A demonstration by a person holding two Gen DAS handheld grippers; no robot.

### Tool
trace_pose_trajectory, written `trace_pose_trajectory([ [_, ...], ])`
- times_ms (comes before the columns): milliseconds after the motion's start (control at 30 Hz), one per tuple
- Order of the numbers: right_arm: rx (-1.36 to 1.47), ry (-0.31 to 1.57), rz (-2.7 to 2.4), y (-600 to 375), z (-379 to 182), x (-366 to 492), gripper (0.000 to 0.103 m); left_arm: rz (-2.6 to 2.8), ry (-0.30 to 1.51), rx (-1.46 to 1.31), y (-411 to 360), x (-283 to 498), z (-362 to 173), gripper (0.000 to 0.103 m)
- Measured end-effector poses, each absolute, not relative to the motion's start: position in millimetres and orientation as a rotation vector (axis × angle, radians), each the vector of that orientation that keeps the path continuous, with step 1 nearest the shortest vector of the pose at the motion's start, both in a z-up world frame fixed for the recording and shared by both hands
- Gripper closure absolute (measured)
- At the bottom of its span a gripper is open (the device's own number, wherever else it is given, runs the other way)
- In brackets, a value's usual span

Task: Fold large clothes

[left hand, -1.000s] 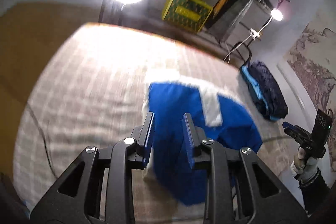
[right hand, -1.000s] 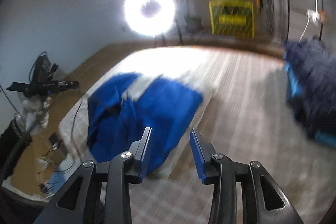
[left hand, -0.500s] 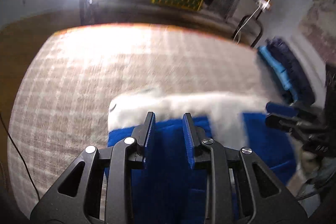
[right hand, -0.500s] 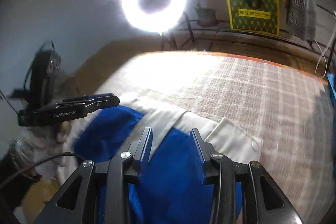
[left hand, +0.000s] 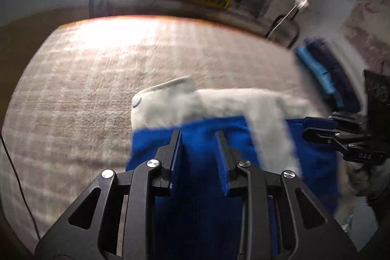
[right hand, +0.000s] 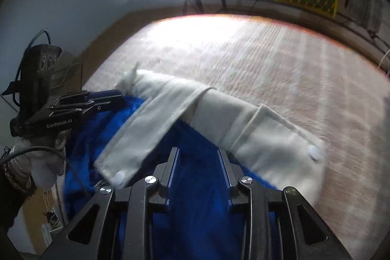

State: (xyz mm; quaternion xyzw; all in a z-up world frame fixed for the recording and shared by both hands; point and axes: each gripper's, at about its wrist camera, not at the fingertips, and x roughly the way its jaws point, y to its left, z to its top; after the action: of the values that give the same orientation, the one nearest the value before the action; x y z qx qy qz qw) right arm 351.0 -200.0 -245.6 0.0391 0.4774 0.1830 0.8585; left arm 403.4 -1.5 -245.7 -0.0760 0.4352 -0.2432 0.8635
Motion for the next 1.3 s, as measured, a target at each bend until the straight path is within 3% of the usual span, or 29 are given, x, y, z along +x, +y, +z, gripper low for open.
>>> trace_pose_trajectory([
  [133, 0.172, 0.912, 0.442, -218, -218, 297, 0.070, -0.584, 0.843, -0.150, 4, 352, -218, 0.074],
  [333, 0.250, 0.827, 0.506, -220, -209, 239, 0.071, -0.622, 0.872, -0.126, -4, 315, -233, 0.074],
  [600, 0.201, 0.913, 0.426, -200, -257, 270, 0.075, -0.582, 0.917, -0.125, -10, 322, -283, 0.074],
  [667, 0.276, 0.957, 0.389, -219, -283, 281, 0.090, -0.587, 0.895, -0.106, -12, 317, -290, 0.074],
  [700, 0.333, 0.967, 0.386, -227, -294, 281, 0.103, -0.586, 0.892, -0.094, -13, 316, -291, 0.074],
  [833, 0.338, 0.972, 0.375, -229, -290, 276, 0.103, -0.582, 0.942, -0.137, -5, 316, -279, 0.074],
  [867, 0.313, 0.972, 0.366, -227, -281, 272, 0.099, -0.574, 0.933, -0.155, 0, 315, -273, 0.074],
  [933, 0.304, 0.941, 0.358, -230, -263, 261, 0.074, -0.553, 0.884, -0.187, 16, 310, -257, 0.072],
  [1233, 0.347, 0.896, 0.320, -251, -240, 210, 0.073, -0.479, 0.888, -0.269, 57, 314, -256, 0.072],
  [1267, 0.353, 0.901, 0.305, -254, -244, 208, 0.072, -0.471, 0.900, -0.297, 61, 317, -260, 0.066],
  [1300, 0.366, 0.905, 0.290, -259, -248, 208, 0.066, -0.470, 0.909, -0.326, 66, 319, -264, 0.052],
])
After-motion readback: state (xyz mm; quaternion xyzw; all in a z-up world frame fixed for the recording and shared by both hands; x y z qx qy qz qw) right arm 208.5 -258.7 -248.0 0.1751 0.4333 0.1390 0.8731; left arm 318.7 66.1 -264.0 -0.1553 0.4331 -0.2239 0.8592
